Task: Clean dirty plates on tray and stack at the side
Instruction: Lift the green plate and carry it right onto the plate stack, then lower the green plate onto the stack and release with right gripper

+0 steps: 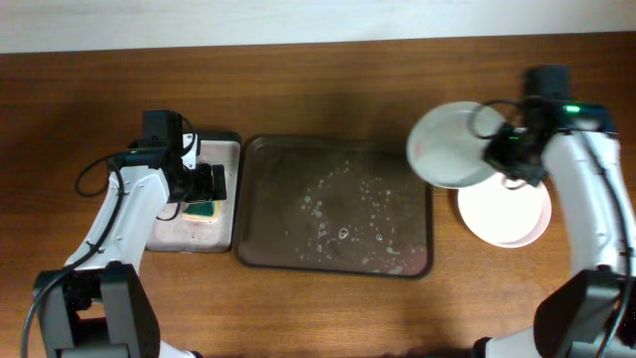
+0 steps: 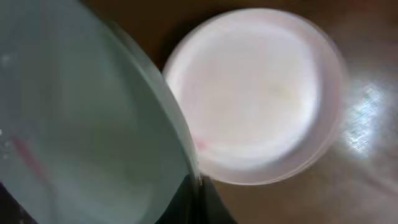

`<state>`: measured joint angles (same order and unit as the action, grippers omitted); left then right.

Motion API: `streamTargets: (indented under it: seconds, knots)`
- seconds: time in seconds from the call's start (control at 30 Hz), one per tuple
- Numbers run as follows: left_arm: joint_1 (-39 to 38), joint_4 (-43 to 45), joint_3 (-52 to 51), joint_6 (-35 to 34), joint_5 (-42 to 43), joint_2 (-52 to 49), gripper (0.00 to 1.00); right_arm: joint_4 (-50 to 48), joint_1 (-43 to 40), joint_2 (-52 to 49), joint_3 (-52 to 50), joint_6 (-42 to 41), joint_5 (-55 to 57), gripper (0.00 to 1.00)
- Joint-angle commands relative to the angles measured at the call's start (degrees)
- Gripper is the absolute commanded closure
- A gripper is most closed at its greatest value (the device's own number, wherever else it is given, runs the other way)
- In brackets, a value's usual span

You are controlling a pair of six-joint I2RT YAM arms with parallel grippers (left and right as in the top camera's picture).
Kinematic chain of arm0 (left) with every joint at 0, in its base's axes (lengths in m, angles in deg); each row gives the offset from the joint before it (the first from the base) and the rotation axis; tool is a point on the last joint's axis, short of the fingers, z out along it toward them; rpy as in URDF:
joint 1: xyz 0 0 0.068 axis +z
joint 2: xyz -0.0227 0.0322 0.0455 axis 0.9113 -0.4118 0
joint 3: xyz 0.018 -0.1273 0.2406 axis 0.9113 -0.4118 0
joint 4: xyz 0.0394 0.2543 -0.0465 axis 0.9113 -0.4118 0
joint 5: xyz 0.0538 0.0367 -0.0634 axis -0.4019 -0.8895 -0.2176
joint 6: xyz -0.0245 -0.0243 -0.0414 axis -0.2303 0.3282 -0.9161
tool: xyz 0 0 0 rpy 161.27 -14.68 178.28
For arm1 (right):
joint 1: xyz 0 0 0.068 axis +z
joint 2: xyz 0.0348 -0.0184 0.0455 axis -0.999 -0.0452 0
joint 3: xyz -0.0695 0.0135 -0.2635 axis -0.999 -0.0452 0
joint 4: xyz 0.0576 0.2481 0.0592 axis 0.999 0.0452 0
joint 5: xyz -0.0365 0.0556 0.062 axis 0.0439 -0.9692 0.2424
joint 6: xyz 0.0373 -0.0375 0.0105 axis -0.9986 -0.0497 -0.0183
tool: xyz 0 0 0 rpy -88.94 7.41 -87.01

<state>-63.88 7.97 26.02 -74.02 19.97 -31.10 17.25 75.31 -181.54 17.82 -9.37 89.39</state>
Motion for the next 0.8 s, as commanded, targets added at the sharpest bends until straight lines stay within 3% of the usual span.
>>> streamTargets:
  seconds: [0.0,0.17,0.33,0.53,0.77]
  knots:
    - [0.1,-0.2,0.4,0.2,0.9,0.8,0.01,3.0,-8.3,1.8,-0.3,2.1,-4.6,0.96]
    - [0.1,0.4,0.4,0.2,0.9,0.8,0.01,4.5,-14.2,1.8,-0.6,8.1,-4.8,0.96]
    - [0.1,0.4,0.4,0.2,0.9,0.8,0.01,5.0,-14.1,1.8,-0.6,13.6,-9.9,0.96]
    - [0.1,0.5,0.4,0.2,0.9,0.8,0.01,4.3,-6.0,1.8,-0.6,18.6,-9.2,0.96]
    - [0.1,0.6,0.4,0.2,0.9,0.8,0.01,1.6,9.4,1.9,-0.5,17.1,4.1,0.96]
